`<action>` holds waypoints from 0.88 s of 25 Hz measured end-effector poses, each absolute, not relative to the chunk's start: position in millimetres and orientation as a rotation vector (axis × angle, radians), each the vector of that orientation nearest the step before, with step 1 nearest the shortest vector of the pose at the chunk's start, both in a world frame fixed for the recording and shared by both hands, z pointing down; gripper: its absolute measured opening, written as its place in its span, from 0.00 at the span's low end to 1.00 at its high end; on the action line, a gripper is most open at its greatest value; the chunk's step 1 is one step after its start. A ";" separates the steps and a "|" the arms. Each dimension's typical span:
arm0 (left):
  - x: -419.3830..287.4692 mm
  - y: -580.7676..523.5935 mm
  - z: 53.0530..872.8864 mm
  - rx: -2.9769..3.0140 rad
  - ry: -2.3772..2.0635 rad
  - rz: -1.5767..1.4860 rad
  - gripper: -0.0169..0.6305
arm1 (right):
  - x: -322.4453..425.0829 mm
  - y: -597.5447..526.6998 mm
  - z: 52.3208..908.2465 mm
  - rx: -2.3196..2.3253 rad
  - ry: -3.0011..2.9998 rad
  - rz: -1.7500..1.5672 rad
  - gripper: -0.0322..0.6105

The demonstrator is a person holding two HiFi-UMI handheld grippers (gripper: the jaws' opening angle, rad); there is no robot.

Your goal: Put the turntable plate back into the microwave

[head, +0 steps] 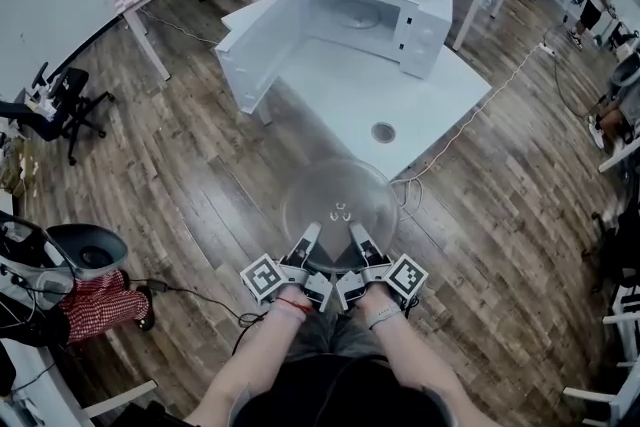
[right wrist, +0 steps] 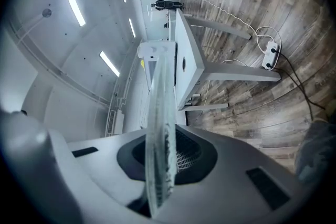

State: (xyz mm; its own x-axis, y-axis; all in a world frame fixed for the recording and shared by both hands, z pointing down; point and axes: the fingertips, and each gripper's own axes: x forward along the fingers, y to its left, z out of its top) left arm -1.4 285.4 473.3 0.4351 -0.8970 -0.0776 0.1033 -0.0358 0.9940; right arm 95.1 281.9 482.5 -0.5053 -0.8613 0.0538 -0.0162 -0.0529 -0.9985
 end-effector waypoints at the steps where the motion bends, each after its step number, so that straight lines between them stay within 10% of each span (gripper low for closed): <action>1: -2.2 283.1 473.0 1.363 -0.781 -0.954 0.07 | 94.2 279.2 482.0 -0.950 1.566 -1.636 0.11; 22: 3.2 175.5 474.9 1.372 -0.734 -0.925 0.07 | 99.1 176.1 482.8 -0.982 1.534 -1.593 0.11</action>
State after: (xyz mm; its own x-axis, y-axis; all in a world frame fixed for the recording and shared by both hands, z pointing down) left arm 3.2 175.5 474.9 0.4734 -0.8767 -0.0853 0.1161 -0.0339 0.9927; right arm 99.1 176.1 482.8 -0.4625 -0.8853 0.0490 -0.0157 -0.0471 -0.9988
